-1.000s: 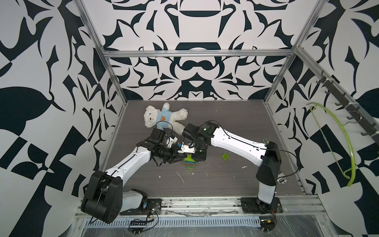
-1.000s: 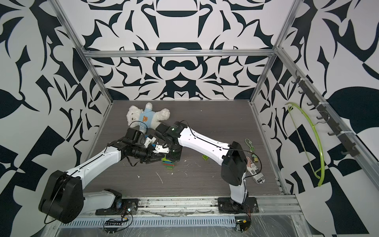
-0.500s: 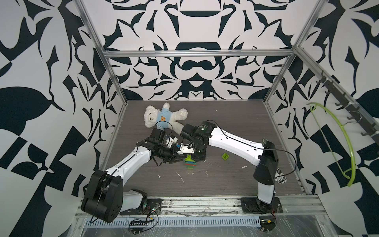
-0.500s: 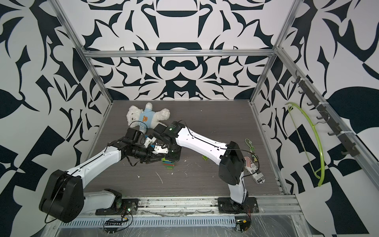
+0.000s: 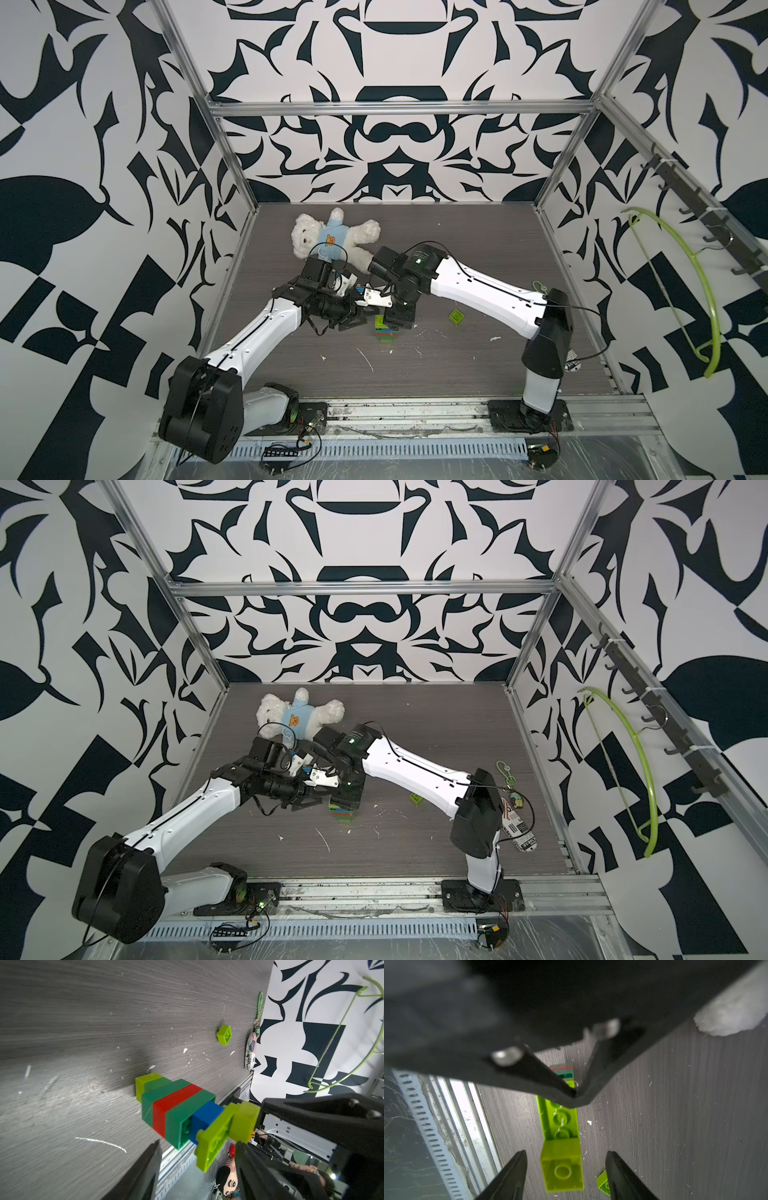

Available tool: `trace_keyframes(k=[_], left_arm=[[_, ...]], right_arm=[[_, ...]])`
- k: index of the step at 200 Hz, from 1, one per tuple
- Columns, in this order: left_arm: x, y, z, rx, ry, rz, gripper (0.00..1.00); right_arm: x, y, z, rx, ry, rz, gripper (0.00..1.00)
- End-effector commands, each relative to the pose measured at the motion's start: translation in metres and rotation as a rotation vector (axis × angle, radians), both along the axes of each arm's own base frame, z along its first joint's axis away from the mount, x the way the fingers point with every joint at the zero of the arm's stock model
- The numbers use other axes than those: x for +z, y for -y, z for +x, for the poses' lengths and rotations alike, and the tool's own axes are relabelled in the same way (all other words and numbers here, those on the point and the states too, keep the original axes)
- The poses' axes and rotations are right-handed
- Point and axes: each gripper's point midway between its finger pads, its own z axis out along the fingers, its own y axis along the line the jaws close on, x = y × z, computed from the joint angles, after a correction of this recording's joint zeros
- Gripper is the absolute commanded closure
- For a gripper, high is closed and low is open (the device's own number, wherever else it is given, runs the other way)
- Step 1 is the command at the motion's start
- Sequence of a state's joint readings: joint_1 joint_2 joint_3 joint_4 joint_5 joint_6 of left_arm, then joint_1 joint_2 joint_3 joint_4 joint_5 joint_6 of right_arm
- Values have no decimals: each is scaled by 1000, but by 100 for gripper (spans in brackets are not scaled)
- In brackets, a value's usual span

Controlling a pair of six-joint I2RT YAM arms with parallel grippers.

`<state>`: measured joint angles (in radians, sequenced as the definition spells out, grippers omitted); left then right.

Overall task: Assemble a carrot with lego
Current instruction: Assemble the lego brick with the lego brick, then pick up the lego brick from the center of the board.

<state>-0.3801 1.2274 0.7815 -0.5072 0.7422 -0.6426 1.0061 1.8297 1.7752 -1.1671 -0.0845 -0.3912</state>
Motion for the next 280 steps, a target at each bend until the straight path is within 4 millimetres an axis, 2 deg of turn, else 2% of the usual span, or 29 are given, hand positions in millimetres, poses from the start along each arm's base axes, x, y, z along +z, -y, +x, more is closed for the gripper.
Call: trace_keyframes(k=[1,15,31,45,61,79,104,127,156,216,246,280], left_arm=[[23,3,0,-4,37,-36,33],[34,4,1,-5,67,-51,32],[49,2,6,4,126,-51,31],[61,-1,12,20,185,-40,31],[73,-6,19,35,233,-21,31],[80,-9,25,31,252,-5,31],[85,-9,30,21,267,3,31],[81,-8,31,16,258,0,32],[79,-6,32,8,244,-8,32],[73,-6,29,-1,227,-10,33],[69,-6,29,-4,222,-7,33],[59,-8,27,-8,203,5,33]], right_arm=[[34,5,-3,-51,23,128,34],[42,21,8,-180,25,188,34],[39,56,33,-401,12,256,36],[19,95,52,-598,-12,259,37],[-12,133,60,-749,-2,170,37],[-42,156,59,-781,16,35,37],[-77,174,57,-766,17,-99,37],[-103,182,54,-743,-9,-164,37],[-120,188,61,-733,-5,-180,37],[-138,190,77,-738,-62,-178,39],[-148,190,75,-737,-98,-199,48],[-145,185,74,-730,-111,-169,57]])
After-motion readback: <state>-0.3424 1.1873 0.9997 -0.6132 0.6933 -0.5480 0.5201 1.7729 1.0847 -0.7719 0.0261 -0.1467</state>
